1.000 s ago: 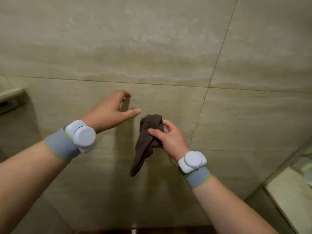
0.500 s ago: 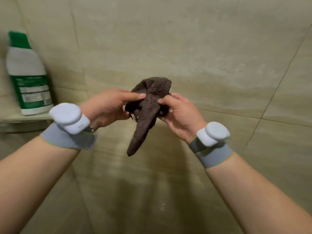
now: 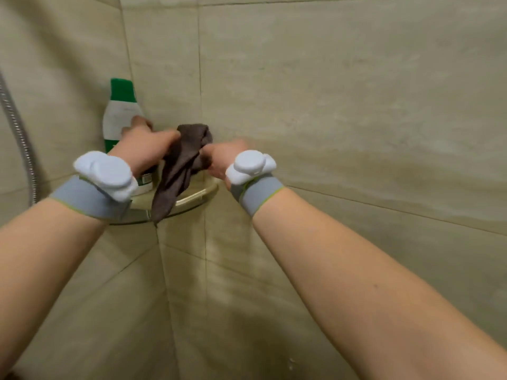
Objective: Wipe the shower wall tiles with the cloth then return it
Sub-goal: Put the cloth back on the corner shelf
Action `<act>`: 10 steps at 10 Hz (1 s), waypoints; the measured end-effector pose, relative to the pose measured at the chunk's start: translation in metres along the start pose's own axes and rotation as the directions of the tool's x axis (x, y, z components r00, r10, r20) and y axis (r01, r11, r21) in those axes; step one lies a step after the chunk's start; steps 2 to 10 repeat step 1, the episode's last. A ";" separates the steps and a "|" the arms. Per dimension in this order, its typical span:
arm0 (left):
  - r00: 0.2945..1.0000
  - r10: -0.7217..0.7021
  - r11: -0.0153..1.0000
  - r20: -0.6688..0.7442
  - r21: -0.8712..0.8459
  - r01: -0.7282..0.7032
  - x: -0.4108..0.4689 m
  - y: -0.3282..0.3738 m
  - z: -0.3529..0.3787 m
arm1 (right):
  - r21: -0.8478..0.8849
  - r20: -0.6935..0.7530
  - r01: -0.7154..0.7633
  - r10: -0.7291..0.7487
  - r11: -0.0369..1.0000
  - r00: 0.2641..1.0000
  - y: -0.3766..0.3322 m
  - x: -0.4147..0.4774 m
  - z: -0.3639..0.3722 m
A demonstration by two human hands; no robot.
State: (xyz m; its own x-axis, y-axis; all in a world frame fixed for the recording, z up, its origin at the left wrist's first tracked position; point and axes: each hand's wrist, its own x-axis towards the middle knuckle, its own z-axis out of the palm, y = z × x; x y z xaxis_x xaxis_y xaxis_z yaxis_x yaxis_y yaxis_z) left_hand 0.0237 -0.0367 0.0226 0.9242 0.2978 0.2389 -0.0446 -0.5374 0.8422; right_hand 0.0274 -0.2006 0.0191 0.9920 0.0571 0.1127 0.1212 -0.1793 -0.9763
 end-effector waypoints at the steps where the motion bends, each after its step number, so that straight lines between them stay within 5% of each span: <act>1: 0.985 0.157 0.915 -0.070 0.386 -0.119 0.003 -0.020 -0.002 | -0.115 -0.131 0.004 -0.019 0.993 0.991 0.011 -0.001 -0.002; 10: 0.985 0.157 0.915 -0.070 0.386 -0.119 0.003 -0.020 -0.002 | -0.115 -0.131 0.004 -0.019 0.993 0.991 0.011 -0.001 -0.002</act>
